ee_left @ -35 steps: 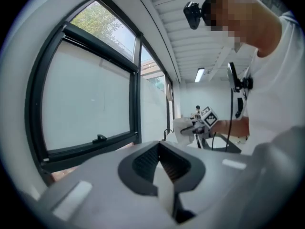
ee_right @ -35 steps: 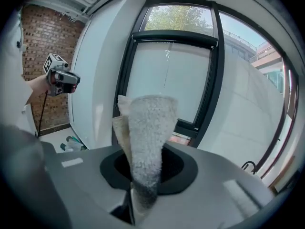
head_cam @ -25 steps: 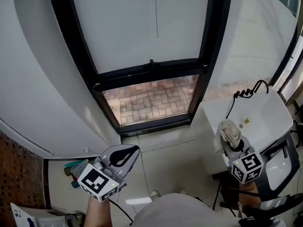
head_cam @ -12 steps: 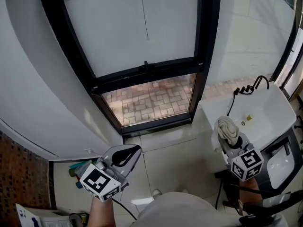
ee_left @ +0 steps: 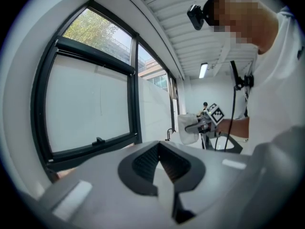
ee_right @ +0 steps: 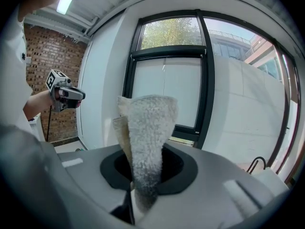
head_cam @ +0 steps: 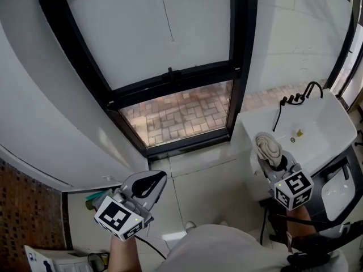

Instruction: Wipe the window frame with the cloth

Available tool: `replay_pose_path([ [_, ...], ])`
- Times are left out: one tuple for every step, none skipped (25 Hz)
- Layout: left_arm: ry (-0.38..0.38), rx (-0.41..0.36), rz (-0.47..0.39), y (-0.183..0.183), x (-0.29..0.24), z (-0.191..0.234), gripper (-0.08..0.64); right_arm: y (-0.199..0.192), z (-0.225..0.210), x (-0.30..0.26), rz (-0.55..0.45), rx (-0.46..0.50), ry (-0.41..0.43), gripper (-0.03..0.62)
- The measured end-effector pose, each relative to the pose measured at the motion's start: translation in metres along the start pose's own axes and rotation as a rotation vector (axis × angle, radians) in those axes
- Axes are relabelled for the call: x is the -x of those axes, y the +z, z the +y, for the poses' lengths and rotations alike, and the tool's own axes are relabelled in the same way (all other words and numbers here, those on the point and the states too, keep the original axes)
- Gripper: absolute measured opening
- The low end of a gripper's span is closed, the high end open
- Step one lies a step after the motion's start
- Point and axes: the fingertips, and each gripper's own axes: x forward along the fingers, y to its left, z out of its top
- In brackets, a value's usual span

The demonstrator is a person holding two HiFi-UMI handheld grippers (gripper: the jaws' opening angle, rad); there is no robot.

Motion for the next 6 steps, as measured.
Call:
replay_pose_path([
  [0.002,0.001,0.002,-0.0002,-0.0001,-0.0004,0.023,-0.0007,0.0002,-0.0001,0.002,0.000,0.003,0.071],
  [0.001,0.002,0.002,-0.0002,-0.0003,-0.0011,0.023,-0.0013,0.0003,-0.0001,0.003,0.000,0.006,0.071],
  [-0.001,0.002,0.002,0.0000,-0.0008,-0.0021,0.023,-0.0016,0.0002,0.0002,0.004,0.000,0.007,0.071],
  [-0.003,0.001,0.002,0.0003,-0.0017,-0.0030,0.023,-0.0018,-0.0003,0.0004,0.004,-0.001,0.007,0.071],
  [-0.006,0.000,0.002,0.0008,-0.0026,-0.0039,0.023,-0.0018,-0.0010,0.0006,0.004,-0.001,0.007,0.071],
  [-0.009,-0.001,0.003,0.0012,-0.0036,-0.0048,0.021,-0.0017,-0.0016,0.0008,0.004,-0.001,0.007,0.071],
])
